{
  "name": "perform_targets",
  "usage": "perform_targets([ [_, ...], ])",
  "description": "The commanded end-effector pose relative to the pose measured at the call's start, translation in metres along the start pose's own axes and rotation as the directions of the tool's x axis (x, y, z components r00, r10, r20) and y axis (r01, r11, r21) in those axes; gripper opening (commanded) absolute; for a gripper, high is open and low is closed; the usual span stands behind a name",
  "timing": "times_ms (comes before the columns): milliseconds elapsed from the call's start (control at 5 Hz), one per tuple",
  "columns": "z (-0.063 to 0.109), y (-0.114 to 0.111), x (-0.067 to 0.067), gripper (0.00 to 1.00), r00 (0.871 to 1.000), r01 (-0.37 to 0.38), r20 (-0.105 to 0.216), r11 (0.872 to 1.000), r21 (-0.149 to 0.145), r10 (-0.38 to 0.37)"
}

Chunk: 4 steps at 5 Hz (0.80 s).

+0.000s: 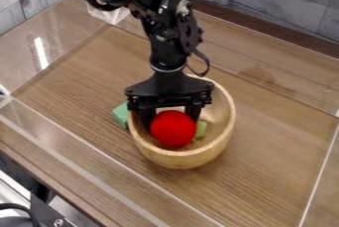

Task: Move the red fruit to the left

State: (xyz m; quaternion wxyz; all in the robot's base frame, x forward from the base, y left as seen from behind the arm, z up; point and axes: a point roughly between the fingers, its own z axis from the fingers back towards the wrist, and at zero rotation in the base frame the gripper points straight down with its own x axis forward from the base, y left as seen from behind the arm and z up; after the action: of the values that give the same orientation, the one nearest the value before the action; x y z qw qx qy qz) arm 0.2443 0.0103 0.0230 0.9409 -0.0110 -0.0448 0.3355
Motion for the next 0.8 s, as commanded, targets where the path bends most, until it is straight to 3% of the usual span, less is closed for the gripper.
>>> perform_targets([
  [0,-0.007,0.018,-0.005,0.00,1.000,0.007,-0.017,1.000,0.019,-0.007],
  [200,-0.009,0.029,-0.007,0.00,0.999,0.040,-0.020,0.999,0.018,-0.040],
  [600,-0.009,0.028,-0.003,0.00,0.989,0.144,-0.029,0.989,0.015,-0.144],
])
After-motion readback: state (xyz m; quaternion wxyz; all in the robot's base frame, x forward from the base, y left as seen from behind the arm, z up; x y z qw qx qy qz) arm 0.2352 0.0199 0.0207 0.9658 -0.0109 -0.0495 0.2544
